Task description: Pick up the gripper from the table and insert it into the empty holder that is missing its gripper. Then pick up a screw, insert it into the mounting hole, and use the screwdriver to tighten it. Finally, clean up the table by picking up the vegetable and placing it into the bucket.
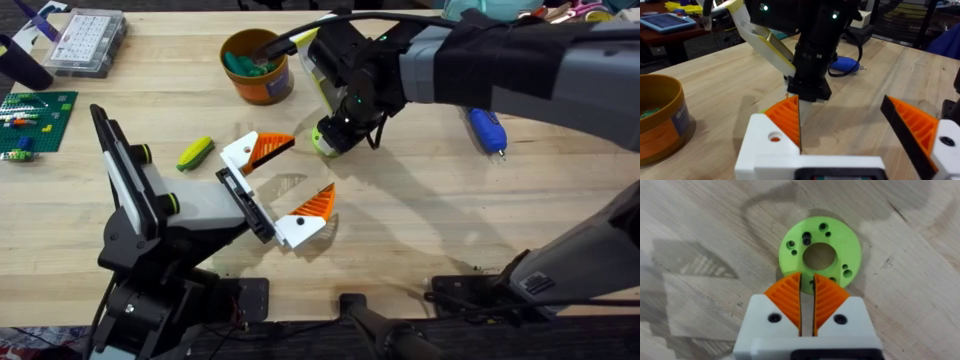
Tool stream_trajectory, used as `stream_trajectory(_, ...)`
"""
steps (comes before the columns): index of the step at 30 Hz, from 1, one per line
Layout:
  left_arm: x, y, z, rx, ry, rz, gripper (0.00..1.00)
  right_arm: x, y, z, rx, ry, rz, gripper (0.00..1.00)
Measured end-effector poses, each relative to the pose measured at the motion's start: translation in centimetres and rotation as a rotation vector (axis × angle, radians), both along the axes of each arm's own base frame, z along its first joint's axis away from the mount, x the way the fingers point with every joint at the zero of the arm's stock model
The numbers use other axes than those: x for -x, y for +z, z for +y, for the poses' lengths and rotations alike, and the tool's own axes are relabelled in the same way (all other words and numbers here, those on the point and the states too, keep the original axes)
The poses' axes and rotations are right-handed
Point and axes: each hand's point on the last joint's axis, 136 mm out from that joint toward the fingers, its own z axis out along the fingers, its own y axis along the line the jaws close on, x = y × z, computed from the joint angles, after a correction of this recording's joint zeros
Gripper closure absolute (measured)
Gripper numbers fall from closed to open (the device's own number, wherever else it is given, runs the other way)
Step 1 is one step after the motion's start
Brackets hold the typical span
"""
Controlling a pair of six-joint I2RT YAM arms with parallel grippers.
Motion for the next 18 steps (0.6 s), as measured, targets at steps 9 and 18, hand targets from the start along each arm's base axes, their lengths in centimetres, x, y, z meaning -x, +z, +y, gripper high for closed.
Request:
stream_trajectory(9,-0.01,-0.01,0.0,0.0,0.0,0.001,0.014,0.13,-0.05,-0.11,0.005,0.0,0.005,0.867)
stream_trajectory(18,-0.01,-0.01,0.0,0.0,0.0,0.001,0.014,0.14,-0.06,-0.18,0.008,0.0,0.005,0.867)
